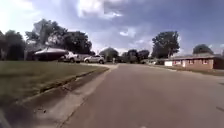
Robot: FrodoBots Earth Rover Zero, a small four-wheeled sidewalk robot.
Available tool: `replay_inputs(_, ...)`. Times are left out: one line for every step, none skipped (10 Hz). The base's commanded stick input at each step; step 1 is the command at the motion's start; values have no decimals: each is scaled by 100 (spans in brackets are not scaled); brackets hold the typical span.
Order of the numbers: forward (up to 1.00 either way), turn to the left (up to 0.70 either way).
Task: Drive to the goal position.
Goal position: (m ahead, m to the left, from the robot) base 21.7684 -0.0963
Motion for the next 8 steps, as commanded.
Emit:
replay_inputs(100,2)
replay_inputs(100,3)
replay_inputs(100,3)
replay_inputs(100,2)
replay_inputs(100,0)
replay_inputs(100,0)
replay_inputs(100,0)
replay_inputs(100,0)
